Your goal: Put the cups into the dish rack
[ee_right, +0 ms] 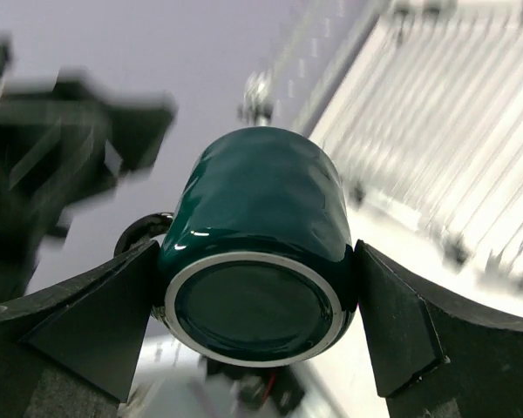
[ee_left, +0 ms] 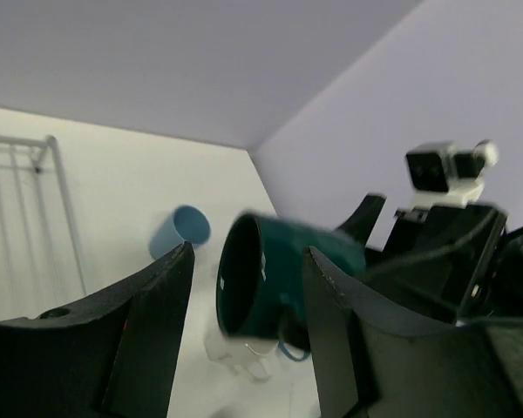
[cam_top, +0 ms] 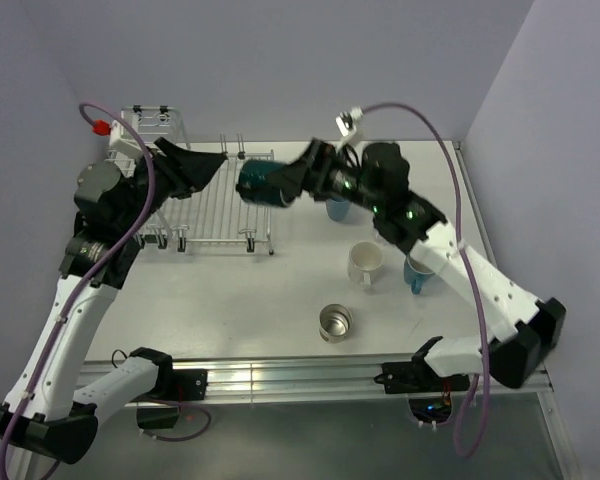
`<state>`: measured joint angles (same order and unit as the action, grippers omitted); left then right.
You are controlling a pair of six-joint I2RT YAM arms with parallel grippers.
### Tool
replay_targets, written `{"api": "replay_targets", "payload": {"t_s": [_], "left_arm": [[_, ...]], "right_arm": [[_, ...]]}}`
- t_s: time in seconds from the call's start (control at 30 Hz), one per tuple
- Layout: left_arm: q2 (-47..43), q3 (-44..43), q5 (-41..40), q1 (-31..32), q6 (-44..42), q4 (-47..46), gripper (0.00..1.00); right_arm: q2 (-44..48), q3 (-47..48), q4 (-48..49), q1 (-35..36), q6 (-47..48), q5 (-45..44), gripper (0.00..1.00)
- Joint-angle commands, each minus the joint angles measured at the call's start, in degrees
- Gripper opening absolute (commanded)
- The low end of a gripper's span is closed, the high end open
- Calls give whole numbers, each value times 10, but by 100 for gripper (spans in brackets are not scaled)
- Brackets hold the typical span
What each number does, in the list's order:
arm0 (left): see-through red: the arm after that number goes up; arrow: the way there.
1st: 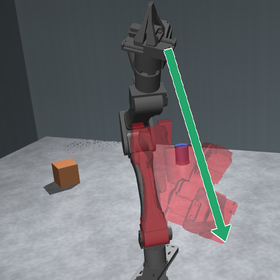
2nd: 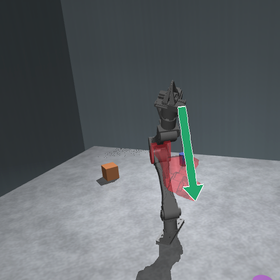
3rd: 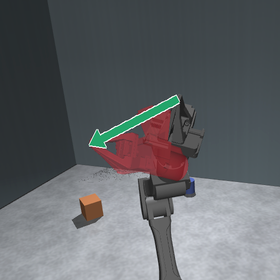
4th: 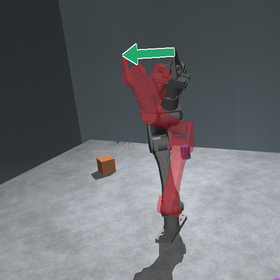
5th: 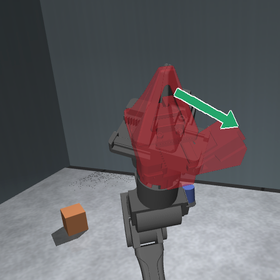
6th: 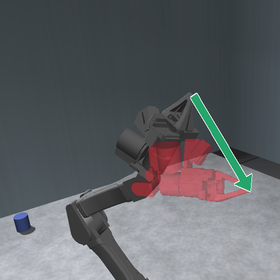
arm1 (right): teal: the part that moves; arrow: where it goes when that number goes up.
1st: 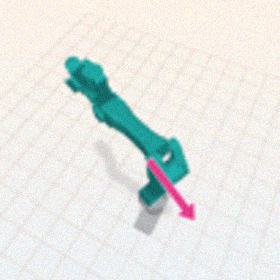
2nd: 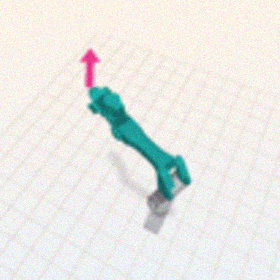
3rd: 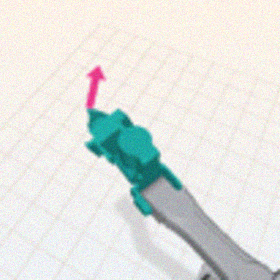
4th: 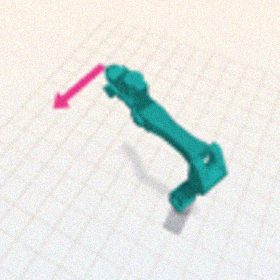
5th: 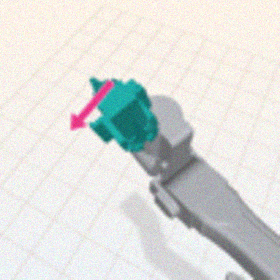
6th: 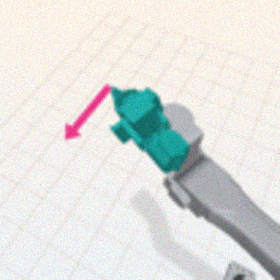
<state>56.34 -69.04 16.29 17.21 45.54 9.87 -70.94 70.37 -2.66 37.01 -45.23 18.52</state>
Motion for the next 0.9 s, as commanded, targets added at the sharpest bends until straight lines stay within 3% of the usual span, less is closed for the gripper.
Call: {"api": "replay_targets", "payload": {"t_s": [0.0, 0.17, 0.2, 0.23, 0.3, 0.37, 0.5, 0.87], "left_arm": [[-30, -74, -96, -2, -74, 104, 59], [-42, -94, -130, -2, -102, 159, 59], [-44, -96, -130, -2, -105, 164, 59], [-46, -95, -130, -2, -107, 168, 59], [-52, -93, -136, -2, -116, 174, 59], [-54, -92, -138, -2, -126, 183, 59], [-61, -81, -141, -2, -141, 191, 59], [-62, -36, -130, -2, -160, 184, 59]], "right_arm": [[-95, 224, -157, -4, 120, -59, 0], [-339, 496, -355, -3, 182, -125, 0], [-379, 598, -380, -3, 195, -134, 0], [-453, 650, -406, -4, 200, -143, 0], [-515, 758, -441, -3, 209, -164, 0], [-563, 775, -417, -3, 217, -175, 0], [-578, 688, -347, 0, 233, -197, 0], [-631, 695, -365, 45, 287, -263, 0]]}}
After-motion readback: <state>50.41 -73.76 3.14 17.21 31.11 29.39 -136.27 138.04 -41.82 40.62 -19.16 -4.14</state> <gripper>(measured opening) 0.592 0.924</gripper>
